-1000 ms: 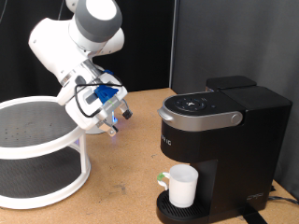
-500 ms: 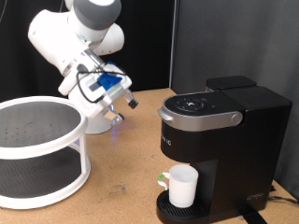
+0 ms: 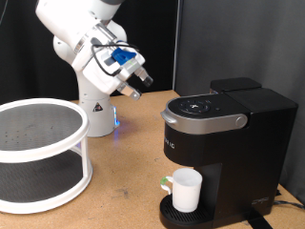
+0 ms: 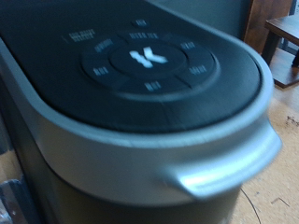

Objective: Make a cup of coffee with the keurig machine

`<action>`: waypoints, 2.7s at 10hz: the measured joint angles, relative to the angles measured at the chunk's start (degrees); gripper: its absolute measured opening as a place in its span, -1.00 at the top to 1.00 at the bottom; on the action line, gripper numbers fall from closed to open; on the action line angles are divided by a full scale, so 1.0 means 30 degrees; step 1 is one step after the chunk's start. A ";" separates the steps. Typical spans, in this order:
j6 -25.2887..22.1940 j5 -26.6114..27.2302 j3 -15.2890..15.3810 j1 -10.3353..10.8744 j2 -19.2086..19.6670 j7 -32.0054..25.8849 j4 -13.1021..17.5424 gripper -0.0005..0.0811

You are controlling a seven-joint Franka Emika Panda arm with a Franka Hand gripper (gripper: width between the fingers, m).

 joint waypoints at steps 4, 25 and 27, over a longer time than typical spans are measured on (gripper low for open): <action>-0.1811 -0.1277 0.0072 -0.0311 -0.1518 0.1423 0.0038 -0.98; -0.7844 -0.9976 0.3391 0.0546 0.2140 0.5672 0.8353 -0.98; -0.7642 -1.0020 0.3791 0.0528 0.3290 0.7616 0.9503 -0.98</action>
